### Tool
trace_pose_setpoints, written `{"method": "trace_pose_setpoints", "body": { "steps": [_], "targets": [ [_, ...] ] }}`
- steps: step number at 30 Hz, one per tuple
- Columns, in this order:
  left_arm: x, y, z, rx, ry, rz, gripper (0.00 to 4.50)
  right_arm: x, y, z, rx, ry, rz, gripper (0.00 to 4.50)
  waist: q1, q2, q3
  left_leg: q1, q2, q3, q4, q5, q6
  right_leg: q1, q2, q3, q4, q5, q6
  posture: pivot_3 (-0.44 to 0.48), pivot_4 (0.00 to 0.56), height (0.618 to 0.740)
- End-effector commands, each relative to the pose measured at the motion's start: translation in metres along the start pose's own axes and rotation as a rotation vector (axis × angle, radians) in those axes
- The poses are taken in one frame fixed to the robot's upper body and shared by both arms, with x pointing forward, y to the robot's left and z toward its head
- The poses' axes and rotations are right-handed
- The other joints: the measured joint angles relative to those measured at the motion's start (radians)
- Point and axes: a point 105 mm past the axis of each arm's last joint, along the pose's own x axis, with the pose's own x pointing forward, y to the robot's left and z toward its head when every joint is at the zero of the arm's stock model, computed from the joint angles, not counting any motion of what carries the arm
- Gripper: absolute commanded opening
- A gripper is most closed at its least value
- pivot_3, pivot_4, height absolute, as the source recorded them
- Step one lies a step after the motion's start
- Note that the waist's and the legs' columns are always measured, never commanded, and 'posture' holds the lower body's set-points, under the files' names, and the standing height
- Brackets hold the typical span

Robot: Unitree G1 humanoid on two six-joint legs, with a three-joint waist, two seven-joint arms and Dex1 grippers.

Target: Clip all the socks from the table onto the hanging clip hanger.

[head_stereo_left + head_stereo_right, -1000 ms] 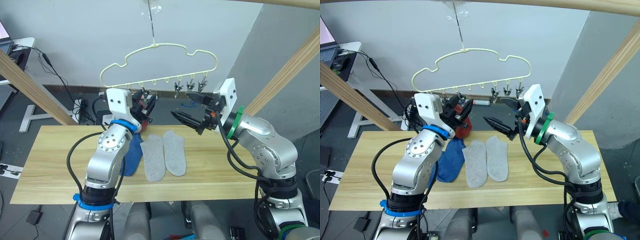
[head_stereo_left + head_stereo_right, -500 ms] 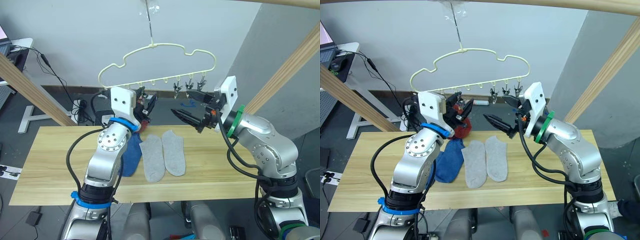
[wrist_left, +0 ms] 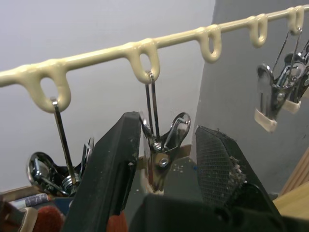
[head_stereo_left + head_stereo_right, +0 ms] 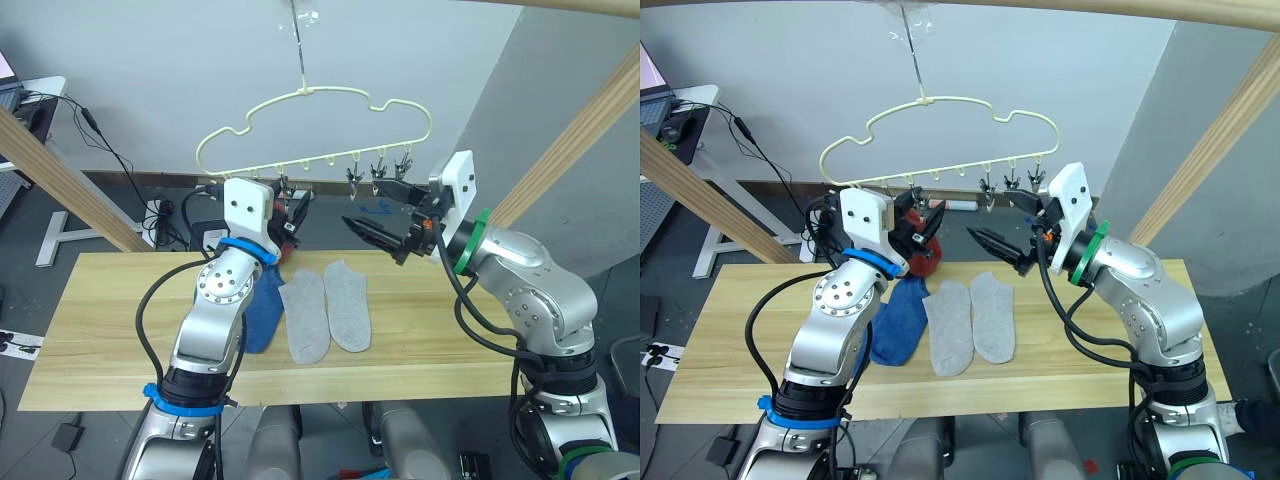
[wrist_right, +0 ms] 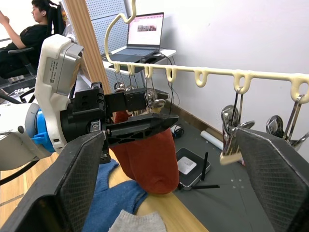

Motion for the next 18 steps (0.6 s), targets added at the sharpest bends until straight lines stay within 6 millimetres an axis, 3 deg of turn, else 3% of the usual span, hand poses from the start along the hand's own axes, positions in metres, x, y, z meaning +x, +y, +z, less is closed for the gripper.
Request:
{"method": "trace_pose_setpoints", "body": {
  "steps": [1,12,15,18],
  "targets": [
    [0.0002,0.0051,0.0111,0.012,-0.052,0.021,2.10,-0.0018,0.0018,0.0146,-0.036,-0.048,0.009,4.50,0.000,0.000,0.000,0.000,0.000,0.000,0.000,0.000,0.000,0.000,0.000,0.000,0.000,0.000,0.000,-0.154,0.269,0.740],
    [-0.0004,0.0102,0.0126,0.043,-0.061,0.043,2.10,-0.0012,0.0031,0.0144,-0.036,-0.048,0.014,4.50,0.000,0.000,0.000,0.000,0.000,0.000,0.001,0.000,0.000,0.000,0.000,0.000,0.002,0.000,0.000,-0.150,0.270,0.740],
    [-0.0004,0.0106,0.0141,0.035,-0.070,0.047,1.59,-0.0011,0.0029,0.0143,-0.036,-0.047,0.014,4.50,0.000,0.000,0.000,0.000,0.000,0.000,0.002,0.000,0.000,0.000,0.000,0.000,0.003,0.000,0.000,-0.151,0.271,0.740],
    [-0.0006,0.0113,0.0159,0.028,-0.079,0.051,0.73,-0.0014,0.0030,0.0134,-0.037,-0.044,0.015,4.50,0.000,0.000,0.000,0.000,0.000,0.000,0.004,0.000,0.000,0.000,0.000,0.000,0.004,0.000,0.000,-0.149,0.270,0.740]
  ]
}}
